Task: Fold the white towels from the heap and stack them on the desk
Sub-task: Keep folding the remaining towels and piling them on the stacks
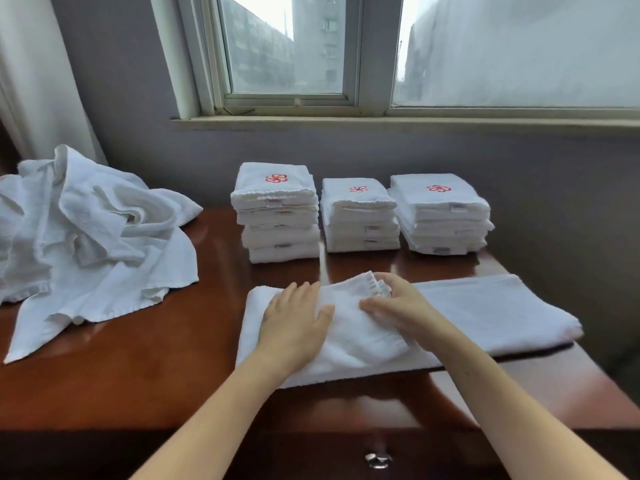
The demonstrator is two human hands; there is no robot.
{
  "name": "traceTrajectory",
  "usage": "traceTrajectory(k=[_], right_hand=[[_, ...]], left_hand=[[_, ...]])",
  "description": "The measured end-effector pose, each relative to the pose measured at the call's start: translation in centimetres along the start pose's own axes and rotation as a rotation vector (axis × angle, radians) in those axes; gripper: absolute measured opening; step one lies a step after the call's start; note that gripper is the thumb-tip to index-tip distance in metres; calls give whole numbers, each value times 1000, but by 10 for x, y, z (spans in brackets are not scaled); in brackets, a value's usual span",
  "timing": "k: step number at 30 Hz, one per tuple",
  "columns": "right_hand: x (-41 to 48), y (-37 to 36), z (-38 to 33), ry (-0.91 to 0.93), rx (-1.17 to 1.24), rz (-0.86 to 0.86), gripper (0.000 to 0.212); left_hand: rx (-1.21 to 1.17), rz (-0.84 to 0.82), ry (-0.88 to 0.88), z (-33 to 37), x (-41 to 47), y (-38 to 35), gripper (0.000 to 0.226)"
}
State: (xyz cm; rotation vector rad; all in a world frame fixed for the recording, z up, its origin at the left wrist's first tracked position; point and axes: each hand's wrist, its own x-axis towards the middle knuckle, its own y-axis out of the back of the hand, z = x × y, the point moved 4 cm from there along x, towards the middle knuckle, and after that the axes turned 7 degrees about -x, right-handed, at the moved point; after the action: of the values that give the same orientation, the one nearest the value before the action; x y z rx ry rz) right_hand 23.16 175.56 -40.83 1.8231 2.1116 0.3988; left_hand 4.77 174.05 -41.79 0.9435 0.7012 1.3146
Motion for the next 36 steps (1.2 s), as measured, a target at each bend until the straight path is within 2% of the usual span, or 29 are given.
traceTrajectory(k=[3,5,7,10,13,17,27,32,36], right_hand=[[-4,9,0,-20,-379,141,68],[-10,14,-7,55,-671,246,71],[-16,10,-16,232,-837,309,64],[-21,-13,-17,344,-821,102,55],[-16,-32,0,241,-962,-90,63],[-7,-53,5,239,-972,-85,70],[6,-145,-26,313,-918,-47,69],[11,-131,-24,316,-797,-132,63],[9,-81,0,234,-959,-52,60]], left_hand=[[167,-48,2,-5,1,-15,62],[192,-55,6,-5,3,-16,64],[209,-62,11,-6,5,-15,64],[237,-75,13,-8,7,-15,64],[252,-90,29,-17,9,-10,63],[271,-86,53,-41,8,2,63],[313,-83,120,-121,-13,46,61],[243,-110,67,-93,-8,40,56],[252,-141,-55,-48,1,19,56]])
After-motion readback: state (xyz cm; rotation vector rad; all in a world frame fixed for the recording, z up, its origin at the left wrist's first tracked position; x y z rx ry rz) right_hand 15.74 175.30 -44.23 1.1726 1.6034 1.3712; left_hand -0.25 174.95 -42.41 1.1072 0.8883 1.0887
